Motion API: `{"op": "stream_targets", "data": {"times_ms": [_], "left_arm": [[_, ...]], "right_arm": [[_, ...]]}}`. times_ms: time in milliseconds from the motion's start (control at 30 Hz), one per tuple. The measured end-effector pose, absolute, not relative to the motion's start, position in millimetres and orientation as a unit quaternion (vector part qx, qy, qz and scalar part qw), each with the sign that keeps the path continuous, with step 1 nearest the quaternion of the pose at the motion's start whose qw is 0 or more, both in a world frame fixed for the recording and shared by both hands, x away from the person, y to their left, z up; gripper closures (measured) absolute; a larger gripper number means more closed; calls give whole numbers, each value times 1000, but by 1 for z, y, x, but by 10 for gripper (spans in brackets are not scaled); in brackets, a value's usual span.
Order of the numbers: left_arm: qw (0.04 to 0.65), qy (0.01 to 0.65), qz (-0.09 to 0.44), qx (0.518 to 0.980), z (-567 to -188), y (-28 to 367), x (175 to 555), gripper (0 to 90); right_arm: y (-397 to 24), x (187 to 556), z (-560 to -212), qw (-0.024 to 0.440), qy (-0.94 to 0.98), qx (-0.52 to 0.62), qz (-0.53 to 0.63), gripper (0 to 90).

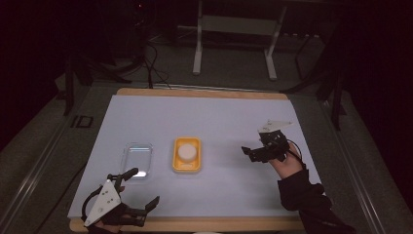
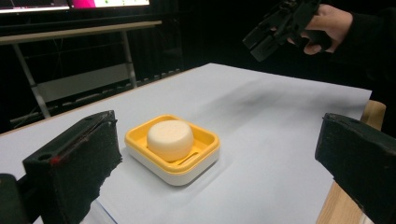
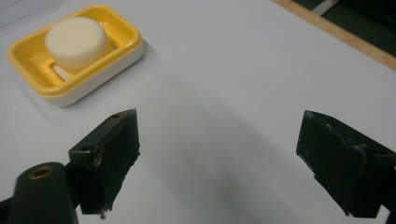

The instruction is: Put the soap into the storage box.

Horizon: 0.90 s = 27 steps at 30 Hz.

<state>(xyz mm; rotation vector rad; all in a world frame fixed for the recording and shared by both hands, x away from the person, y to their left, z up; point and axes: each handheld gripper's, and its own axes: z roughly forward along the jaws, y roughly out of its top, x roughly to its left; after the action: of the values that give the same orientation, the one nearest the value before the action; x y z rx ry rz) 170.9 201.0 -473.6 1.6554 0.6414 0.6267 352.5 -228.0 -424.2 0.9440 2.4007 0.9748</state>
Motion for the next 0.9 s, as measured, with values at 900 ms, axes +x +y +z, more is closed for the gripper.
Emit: {"op": "stream_targets", "data": {"times_ms": [900], "left_arm": [[588, 272, 268, 713, -473, 200, 170, 1]], "right_arm": [[-258, 295, -460, 232, 830, 351, 366, 127]]}}
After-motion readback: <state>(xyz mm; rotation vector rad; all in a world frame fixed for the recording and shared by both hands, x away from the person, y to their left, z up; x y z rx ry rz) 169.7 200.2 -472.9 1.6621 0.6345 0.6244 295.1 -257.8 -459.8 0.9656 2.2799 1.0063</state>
